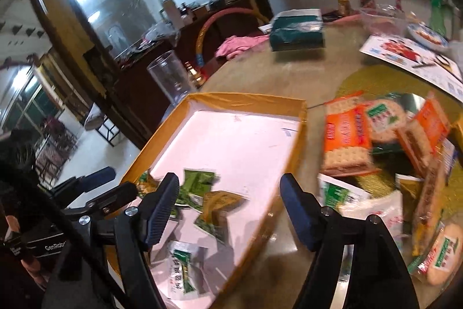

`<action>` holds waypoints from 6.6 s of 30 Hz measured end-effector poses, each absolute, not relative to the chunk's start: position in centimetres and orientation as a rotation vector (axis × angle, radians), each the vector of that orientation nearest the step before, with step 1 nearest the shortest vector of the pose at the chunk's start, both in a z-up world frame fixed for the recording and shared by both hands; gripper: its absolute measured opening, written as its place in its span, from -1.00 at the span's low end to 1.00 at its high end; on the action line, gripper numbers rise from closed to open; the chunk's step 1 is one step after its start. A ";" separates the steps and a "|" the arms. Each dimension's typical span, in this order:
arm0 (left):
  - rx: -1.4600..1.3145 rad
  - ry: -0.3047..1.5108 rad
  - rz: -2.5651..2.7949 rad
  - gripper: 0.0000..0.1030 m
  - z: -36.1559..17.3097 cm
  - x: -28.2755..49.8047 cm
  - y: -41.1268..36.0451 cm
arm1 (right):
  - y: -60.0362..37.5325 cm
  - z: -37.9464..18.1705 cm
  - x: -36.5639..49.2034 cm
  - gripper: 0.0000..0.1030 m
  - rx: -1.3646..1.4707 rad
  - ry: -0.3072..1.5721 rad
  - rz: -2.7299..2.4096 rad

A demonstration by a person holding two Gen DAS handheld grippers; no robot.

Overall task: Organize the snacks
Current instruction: 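Carry both green packets over the tray and release them inside, then move both open tools back over the cracker packs on the table, then grasp a brown wrapped biscuit stick with the left tool while the right tool grasps a round scallion cracker pack, then carry the biscuit stick and round cracker pack over the tray and open both tools, then move both open tools back toward the snacks on the lazy susan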

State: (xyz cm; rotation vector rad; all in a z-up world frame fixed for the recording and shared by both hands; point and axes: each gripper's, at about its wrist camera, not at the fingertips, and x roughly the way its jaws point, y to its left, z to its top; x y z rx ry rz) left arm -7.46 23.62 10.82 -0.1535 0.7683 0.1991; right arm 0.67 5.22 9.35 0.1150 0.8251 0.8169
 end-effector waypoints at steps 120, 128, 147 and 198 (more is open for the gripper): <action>-0.451 0.750 0.094 -0.61 13.7 -6.8 27.0 | -1.0 11.9 -2.6 0.46 0.135 0.741 0.735; -0.524 0.814 0.056 -0.61 10.9 1.0 31.6 | 12.1 7.3 4.2 0.47 -0.065 0.890 0.776; -0.285 0.847 0.222 0.46 9.3 -1.1 29.8 | 10.3 8.8 3.1 0.58 0.033 0.875 0.705; -0.021 0.812 0.090 0.52 10.8 -4.8 17.5 | 0.0 8.1 2.2 0.57 0.132 0.907 0.480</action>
